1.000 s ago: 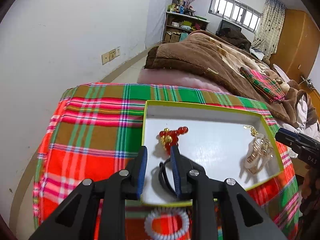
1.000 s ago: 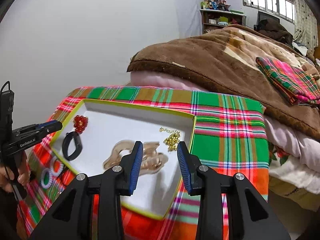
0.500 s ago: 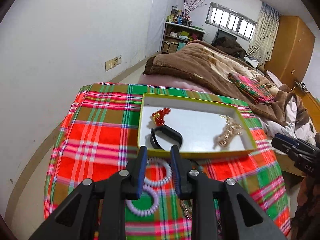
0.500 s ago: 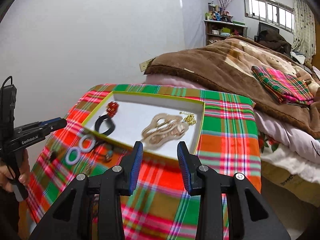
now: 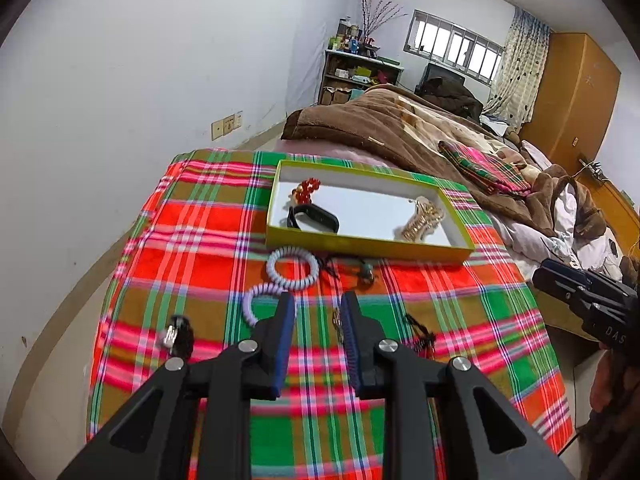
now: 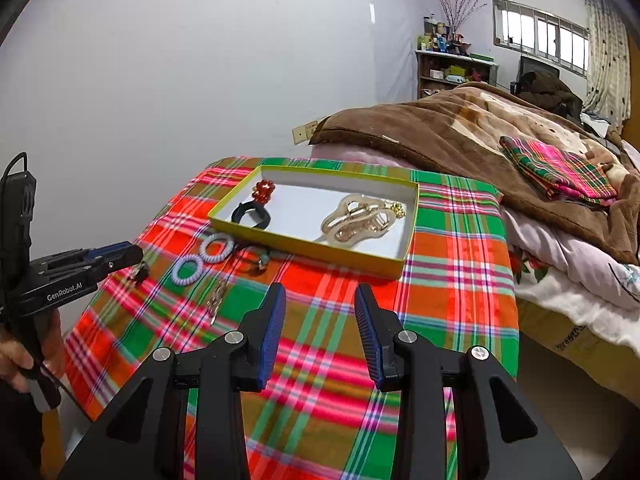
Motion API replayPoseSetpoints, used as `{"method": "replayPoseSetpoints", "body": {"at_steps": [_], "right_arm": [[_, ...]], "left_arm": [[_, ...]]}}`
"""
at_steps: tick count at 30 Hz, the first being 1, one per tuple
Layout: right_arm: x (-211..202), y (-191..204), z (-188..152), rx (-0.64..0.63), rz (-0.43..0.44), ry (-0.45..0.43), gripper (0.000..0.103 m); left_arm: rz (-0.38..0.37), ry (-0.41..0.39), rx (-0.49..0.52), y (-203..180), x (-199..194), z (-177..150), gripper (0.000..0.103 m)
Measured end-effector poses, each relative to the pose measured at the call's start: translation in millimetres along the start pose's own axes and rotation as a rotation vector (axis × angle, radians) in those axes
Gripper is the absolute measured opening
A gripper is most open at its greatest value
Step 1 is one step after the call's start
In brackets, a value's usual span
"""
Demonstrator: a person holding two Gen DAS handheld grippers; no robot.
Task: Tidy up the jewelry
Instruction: 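Withdraw both open tools from the box toward the remaining jewelry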
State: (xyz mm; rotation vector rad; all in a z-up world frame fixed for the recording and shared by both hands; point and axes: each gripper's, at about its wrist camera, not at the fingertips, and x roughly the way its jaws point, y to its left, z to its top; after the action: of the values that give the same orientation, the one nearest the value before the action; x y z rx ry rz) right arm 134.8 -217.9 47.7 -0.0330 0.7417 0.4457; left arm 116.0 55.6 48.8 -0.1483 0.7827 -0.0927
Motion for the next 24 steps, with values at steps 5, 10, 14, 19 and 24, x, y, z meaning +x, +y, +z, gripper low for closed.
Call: {"method": "replayPoseSetpoints", "body": {"at_steps": [5,10,14,19,24], "right_arm": [[-7.4,6.5,-16.6,0.001,0.009,0.013,0.037],[-11.1,12.8,-30.1,0.001,0.022,0.03,0.037],[-14.8,15.9,-36.7,0.005,0.026,0.031,0.037],[-18.6,21.6,-40.7,0.003,0.035,0.027,0.037],[-18.1,27.9,-42.6,0.0,0.046,0.028,0.038]], "left_arm": [[0.005,-0.003,-0.001,-4.2,-12.8,-16.0,0.025],[0.004,-0.01,-0.002,-4.6,-23.3,-29.0,0.025],[0.0,-0.012,-0.007,-4.0,-29.5,-36.1,0.025],[-0.003,-0.012,-0.009,-1.9,-34.7,-42.3,0.025],[0.0,-0.006,-0.015,2.0,-36.0,-48.0,0.025]]}}
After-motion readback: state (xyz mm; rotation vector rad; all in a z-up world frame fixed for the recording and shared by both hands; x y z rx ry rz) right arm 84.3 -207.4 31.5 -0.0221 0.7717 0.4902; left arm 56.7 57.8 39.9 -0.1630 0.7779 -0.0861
